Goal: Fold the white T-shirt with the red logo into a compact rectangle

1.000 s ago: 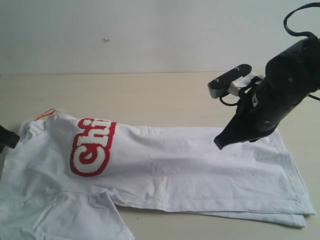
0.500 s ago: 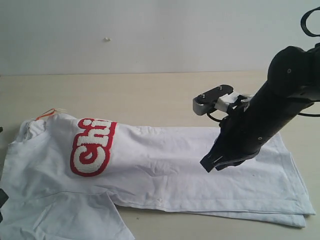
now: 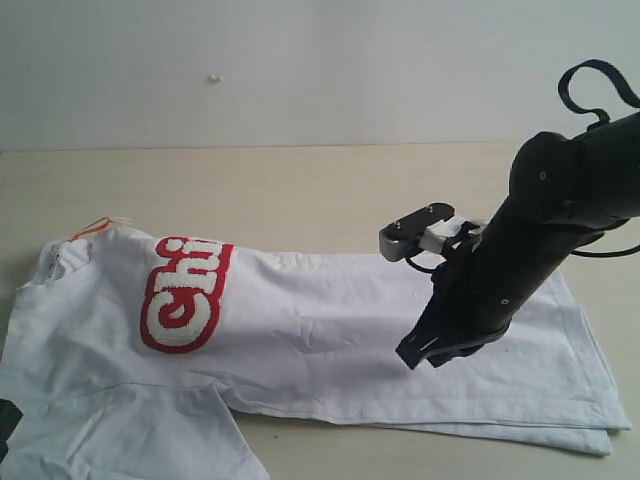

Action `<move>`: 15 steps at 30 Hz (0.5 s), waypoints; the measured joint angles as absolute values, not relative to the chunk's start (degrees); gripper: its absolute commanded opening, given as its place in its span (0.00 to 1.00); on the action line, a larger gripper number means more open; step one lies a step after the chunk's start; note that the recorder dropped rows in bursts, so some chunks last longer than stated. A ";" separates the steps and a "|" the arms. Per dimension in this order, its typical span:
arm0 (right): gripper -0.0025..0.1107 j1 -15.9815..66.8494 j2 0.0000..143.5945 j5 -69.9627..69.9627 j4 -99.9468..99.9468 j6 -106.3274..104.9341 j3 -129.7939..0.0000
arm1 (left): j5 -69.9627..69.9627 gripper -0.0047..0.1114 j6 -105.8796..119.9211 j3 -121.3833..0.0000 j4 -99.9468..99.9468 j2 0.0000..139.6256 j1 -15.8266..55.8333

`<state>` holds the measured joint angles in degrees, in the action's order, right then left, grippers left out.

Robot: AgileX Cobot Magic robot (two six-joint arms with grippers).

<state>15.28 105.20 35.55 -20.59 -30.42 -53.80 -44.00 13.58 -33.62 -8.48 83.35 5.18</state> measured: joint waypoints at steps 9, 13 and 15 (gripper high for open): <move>0.02 15.28 108.90 30.75 -19.80 -30.42 -53.80 | -41.34 0.46 13.48 -33.62 -12.53 87.96 5.18; 0.02 15.28 108.93 30.16 -19.80 -30.42 -53.80 | -39.75 0.46 13.92 -33.62 -15.35 91.46 5.18; 0.02 15.28 108.93 29.93 -19.80 -30.42 -53.80 | -39.26 0.46 14.72 -33.62 -16.78 92.84 5.18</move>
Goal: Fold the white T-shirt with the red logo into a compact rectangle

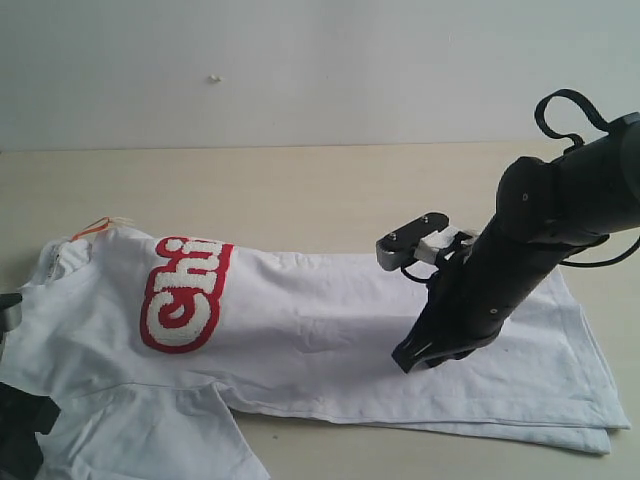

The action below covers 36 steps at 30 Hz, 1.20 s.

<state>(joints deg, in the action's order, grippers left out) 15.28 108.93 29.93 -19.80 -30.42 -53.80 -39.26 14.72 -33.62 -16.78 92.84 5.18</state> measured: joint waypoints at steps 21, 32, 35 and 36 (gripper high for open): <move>0.02 15.28 109.03 29.32 -19.80 -30.42 -53.80 | -53.95 0.04 25.34 -39.58 -27.64 94.88 5.18; 0.02 15.28 109.03 29.79 -19.80 -30.42 -53.80 | -69.42 0.04 32.42 -50.60 -35.31 94.21 4.18; 0.02 15.28 109.03 29.93 -19.80 -30.42 -53.80 | -69.64 0.04 32.54 -52.22 -36.35 94.21 1.63; 0.02 15.28 109.03 30.02 -19.80 -30.42 -53.80 | -69.67 0.05 32.65 -52.50 -36.97 94.21 0.46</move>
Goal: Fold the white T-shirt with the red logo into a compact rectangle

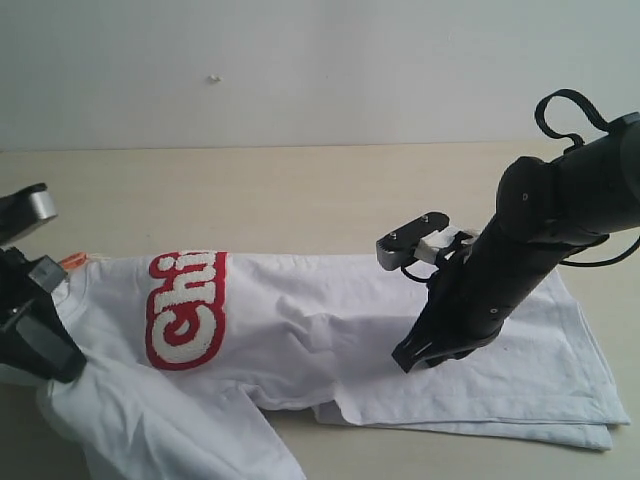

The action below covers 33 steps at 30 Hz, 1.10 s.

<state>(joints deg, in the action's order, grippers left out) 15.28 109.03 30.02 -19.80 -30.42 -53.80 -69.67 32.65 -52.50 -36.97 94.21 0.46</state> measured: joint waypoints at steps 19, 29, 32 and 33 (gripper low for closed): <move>0.02 15.28 109.03 30.16 -19.80 -30.42 -53.80 | -67.93 0.42 29.94 -52.99 -33.59 94.77 -4.01; 0.02 15.28 109.03 30.20 -19.80 -30.42 -53.80 | -68.39 0.50 22.81 -45.83 -23.52 94.65 -4.10; 0.02 15.28 109.03 30.20 -19.80 -30.42 -53.80 | -67.59 0.54 22.45 -41.60 -24.45 92.08 -4.10; 0.02 15.28 109.03 30.20 -19.80 -30.42 -53.80 | -66.97 0.54 22.45 -40.14 -25.27 91.43 -4.10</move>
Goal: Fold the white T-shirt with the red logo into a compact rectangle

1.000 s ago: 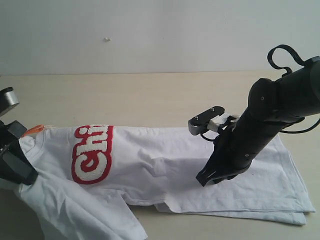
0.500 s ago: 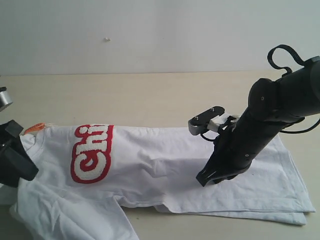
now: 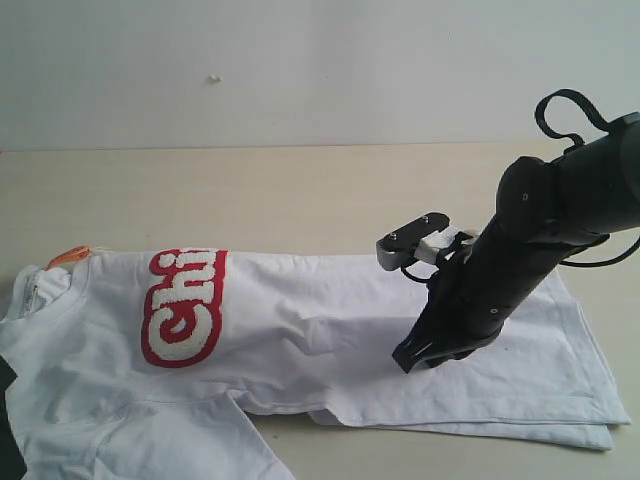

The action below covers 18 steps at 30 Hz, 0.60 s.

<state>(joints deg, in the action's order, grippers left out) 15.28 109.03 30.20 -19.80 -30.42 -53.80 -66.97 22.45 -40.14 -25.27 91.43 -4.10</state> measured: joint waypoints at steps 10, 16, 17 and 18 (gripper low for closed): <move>0.02 15.28 109.03 30.31 -19.80 -30.30 -53.80 | -49.64 0.54 32.25 -28.72 -41.86 91.11 -4.10; 0.02 15.28 109.03 30.31 -19.80 -30.30 -53.80 | -47.22 0.54 34.03 -28.65 -44.08 91.11 -4.10; 0.02 15.28 109.03 30.31 -19.80 -30.30 -53.80 | -47.34 0.54 34.03 -28.65 -43.92 91.11 -4.10; 0.02 15.28 109.03 30.31 -19.80 -30.30 -53.80 | -47.43 0.54 34.03 -28.65 -43.15 91.11 -4.10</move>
